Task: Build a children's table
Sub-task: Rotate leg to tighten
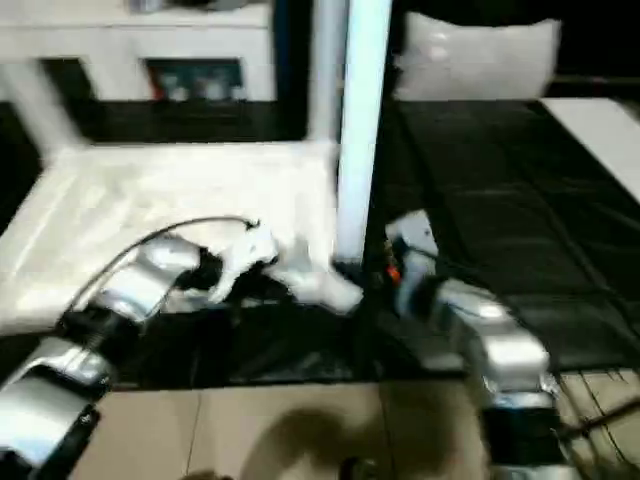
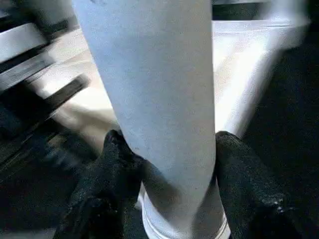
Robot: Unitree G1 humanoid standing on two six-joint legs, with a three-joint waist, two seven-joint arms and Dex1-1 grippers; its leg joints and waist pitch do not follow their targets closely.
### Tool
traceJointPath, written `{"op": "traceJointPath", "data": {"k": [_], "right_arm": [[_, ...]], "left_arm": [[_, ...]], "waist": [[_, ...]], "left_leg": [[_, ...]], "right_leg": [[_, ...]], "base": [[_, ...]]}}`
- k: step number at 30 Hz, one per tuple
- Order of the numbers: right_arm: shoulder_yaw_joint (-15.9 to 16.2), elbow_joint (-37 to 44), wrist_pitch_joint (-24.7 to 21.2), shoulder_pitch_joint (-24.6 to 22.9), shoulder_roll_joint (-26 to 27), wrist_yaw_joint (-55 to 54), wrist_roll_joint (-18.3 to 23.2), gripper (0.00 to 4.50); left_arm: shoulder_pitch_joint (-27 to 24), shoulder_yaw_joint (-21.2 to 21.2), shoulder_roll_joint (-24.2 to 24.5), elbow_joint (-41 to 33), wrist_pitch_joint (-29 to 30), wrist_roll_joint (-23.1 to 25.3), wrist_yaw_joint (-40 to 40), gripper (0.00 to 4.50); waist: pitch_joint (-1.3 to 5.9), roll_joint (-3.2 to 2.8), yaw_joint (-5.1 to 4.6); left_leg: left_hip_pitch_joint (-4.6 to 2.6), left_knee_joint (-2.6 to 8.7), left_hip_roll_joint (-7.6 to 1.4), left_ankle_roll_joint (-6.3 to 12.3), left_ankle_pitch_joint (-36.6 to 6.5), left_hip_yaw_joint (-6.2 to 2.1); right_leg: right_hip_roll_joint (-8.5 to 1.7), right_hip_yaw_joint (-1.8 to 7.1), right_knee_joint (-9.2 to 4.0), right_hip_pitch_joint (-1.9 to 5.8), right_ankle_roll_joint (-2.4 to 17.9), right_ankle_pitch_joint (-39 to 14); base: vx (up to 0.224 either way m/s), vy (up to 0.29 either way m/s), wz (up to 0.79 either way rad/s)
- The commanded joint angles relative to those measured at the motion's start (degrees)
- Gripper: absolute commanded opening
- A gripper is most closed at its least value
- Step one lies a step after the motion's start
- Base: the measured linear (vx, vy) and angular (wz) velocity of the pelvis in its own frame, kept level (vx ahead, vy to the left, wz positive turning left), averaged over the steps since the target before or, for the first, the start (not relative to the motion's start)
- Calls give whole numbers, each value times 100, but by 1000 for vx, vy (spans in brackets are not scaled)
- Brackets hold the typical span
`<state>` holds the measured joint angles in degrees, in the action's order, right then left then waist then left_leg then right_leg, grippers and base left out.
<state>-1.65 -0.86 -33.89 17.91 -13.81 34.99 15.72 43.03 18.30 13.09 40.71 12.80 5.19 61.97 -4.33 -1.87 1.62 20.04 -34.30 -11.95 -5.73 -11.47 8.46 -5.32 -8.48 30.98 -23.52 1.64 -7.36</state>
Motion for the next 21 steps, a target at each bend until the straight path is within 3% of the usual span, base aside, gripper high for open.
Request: {"op": "traceJointPath", "data": {"k": [1,2,3,4,5,6,8,11,13,17,19,21], "right_arm": [[235,-312,-268,162,633,-780,-4,200],[88,-643,-92,381,997,-1377,-81,200],[61,-718,-28,428,1071,-1505,-104,200],[85,-912,284,545,1191,-1711,-222,200],[71,-944,410,560,1257,-1720,-252,234],[71,-944,410,560,1257,-1720,-252,234],[-40,-923,586,538,1311,-1731,-247,272],[-140,-591,590,355,1131,-1428,-166,295],[-132,-392,589,213,927,-1199,-153,315],[-121,9,649,-148,283,-452,70,358],[-179,207,738,-344,-143,142,254,373],[-165,371,801,-546,-629,744,297,383]], "left_arm": [[365,-357,-292,19,130,-152,-926,0],[428,-459,-444,54,164,-186,-1217,0],[440,-483,-482,56,166,-196,-1278,0],[461,-539,-609,36,176,-227,-1423,0],[457,-557,-660,2,200,-216,-1459,0],[457,-557,-660,2,200,-216,-1459,0],[435,-547,-708,-51,99,-177,-1478,0],[398,-460,-620,-10,-128,-105,-1385,0],[374,-402,-529,36,-309,-93,-1249,0],[334,-295,-285,164,-682,-27,-907,0],[281,-231,-131,205,-972,-32,-546,0],[181,-150,5,161,-1243,-108,-53,0]], "waist": [[344,-97,-49],[336,-81,-164],[339,-71,-252],[345,-94,-255],[337,-98,-298],[345,-101,-310],[372,-65,-288],[414,-6,-217],[430,-7,-167],[484,-5,-40],[490,-50,15],[502,-22,53]], "left_leg": [[-26,399,6,313,-1722,-9],[22,451,-59,297,-1946,-71],[27,452,-65,313,-2173,-94],[-24,444,-55,327,-2222,-93],[-59,428,-35,398,-2169,-67],[-35,425,-25,428,-2075,-65],[59,445,-26,535,-1556,-49],[61,419,-17,704,-954,13],[73,392,0,803,-738,35],[132,323,10,1072,-35,44],[148,311,5,1189,-25,42],[162,290,-1,1197,26,45]], "right_leg": [[-252,28,-630,364,-37,-3438],[-257,-13,-602,420,54,-3145],[-255,-51,-612,452,25,-3066],[-270,-52,-624,438,33,-3049],[-297,-39,-645,411,129,-2961],[-314,-26,-630,431,185,-2881],[-341,75,-532,466,450,-2382],[-305,195,-404,431,792,-1879],[-314,245,-347,424,876,-1831],[-301,291,-187,457,1022,-1043],[-311,287,-189,479,1020,-1032],[-290,288,-186,458,996,-1028]], "base": [[0,0,0],[0,0,0],[0,0,0],[0,0,0],[0,0,0],[0,0,0],[0,0,0],[0,0,0],[28,-17,1],[14,-9,1],[0,0,0],[0,0,0]]}}
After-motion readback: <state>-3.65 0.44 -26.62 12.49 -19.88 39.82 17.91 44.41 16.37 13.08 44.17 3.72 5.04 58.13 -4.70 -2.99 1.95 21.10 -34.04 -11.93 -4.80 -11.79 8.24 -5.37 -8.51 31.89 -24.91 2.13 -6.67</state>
